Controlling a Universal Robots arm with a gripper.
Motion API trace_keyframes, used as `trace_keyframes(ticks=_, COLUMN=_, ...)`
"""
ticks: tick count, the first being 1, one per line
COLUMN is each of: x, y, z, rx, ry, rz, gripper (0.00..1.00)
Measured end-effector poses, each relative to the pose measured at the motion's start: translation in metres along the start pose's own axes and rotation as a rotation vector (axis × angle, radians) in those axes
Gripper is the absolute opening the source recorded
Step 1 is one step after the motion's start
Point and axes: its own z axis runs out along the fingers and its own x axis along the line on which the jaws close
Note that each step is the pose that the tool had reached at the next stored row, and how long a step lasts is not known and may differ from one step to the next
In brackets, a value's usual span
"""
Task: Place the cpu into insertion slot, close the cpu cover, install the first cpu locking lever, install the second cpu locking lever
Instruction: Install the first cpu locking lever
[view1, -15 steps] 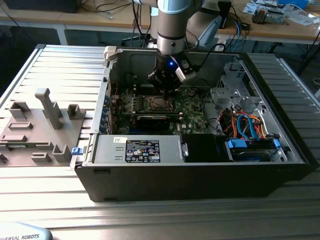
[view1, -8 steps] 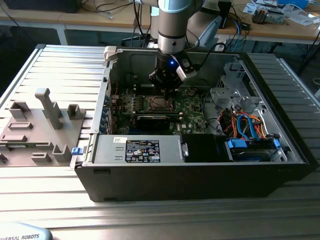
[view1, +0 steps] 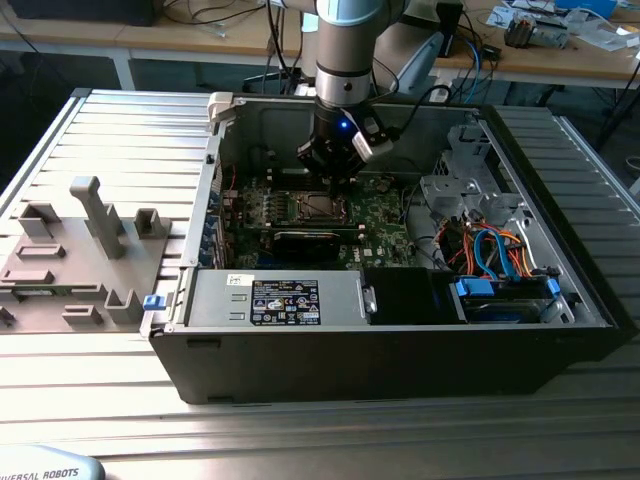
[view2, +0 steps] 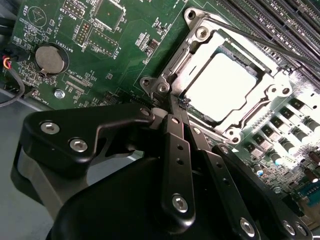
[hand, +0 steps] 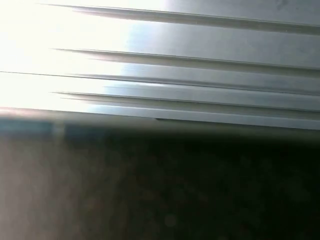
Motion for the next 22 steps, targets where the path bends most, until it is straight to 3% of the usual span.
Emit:
trace_keyframes(ticks=12, x=0.0053, y=0.0004, z=-0.0012, rx=-0.0115, ry=-0.0049, rz=0.000, gripper=0.11)
trace_keyframes(ticks=22, x=0.0070, y=0.0004, z=-0.0027, rx=-0.0289, ry=-0.0071, rz=-0.003, gripper=0.11)
